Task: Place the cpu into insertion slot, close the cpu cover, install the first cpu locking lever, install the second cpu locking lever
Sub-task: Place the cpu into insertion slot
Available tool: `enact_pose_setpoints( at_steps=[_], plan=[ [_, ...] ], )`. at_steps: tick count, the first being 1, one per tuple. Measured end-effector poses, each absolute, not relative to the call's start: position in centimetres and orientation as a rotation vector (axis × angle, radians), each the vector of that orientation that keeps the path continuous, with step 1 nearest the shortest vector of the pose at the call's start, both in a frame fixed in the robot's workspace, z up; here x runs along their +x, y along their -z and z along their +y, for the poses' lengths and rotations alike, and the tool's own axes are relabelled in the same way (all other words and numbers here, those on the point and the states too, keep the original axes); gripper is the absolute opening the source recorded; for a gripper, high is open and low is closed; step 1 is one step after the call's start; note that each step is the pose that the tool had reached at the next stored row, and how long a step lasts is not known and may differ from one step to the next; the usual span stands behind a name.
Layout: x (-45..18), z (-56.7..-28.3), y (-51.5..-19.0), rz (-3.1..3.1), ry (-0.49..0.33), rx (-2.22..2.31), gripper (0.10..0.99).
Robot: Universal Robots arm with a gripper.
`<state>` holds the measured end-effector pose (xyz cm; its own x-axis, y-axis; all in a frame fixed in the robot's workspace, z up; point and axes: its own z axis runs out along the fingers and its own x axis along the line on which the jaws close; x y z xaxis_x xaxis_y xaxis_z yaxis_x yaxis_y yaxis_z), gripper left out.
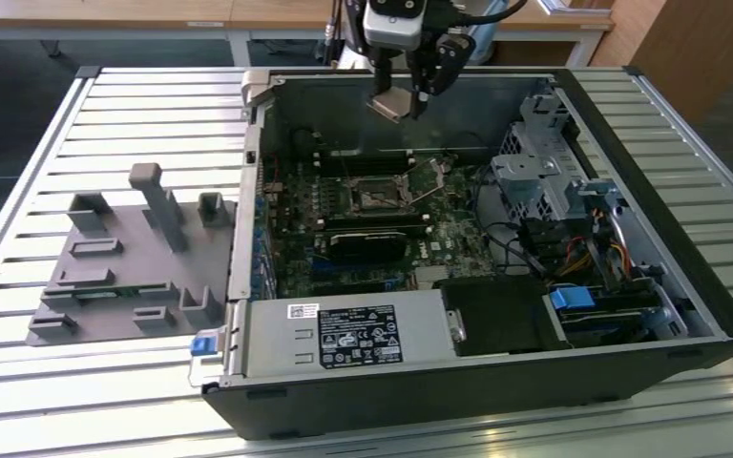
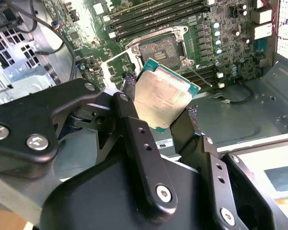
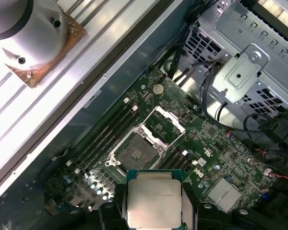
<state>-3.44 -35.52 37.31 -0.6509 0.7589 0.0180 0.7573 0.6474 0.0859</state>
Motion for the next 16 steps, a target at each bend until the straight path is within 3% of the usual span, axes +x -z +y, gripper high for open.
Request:
enact_pose_setpoints(
  at_steps=[16],
  plan=[
    [-3.44, -35.43, -36.7, 2.728, -0.118, 1.509, 0.541]
  ],
)
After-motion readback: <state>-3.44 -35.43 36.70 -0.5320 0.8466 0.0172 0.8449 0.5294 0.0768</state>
